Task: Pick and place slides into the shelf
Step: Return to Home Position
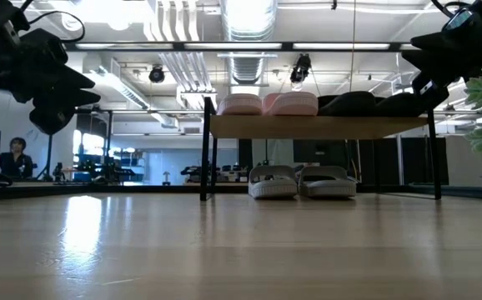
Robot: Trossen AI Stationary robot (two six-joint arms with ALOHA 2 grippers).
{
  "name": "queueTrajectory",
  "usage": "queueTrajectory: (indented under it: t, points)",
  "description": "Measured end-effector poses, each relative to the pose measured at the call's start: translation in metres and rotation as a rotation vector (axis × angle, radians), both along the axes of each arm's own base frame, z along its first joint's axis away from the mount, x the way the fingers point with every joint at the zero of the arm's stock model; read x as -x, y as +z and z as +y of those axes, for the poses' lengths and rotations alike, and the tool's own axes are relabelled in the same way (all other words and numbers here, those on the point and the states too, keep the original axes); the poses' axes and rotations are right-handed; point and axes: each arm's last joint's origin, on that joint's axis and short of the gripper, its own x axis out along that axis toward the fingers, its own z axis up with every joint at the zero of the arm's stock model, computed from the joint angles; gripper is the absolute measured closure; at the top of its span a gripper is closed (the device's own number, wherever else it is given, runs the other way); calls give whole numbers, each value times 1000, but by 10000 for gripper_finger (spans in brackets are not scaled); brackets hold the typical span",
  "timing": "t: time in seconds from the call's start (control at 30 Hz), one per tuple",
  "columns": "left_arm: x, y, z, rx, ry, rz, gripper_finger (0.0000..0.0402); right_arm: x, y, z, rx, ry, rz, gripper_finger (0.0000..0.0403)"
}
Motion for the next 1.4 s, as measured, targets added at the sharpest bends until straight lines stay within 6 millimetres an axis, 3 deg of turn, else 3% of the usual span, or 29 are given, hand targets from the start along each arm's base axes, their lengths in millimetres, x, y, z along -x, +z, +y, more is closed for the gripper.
queueTrajectory:
  t: [1.4]
  points:
    - [0,0,0,0,0,3,293,0,0,0,0,0,0,326]
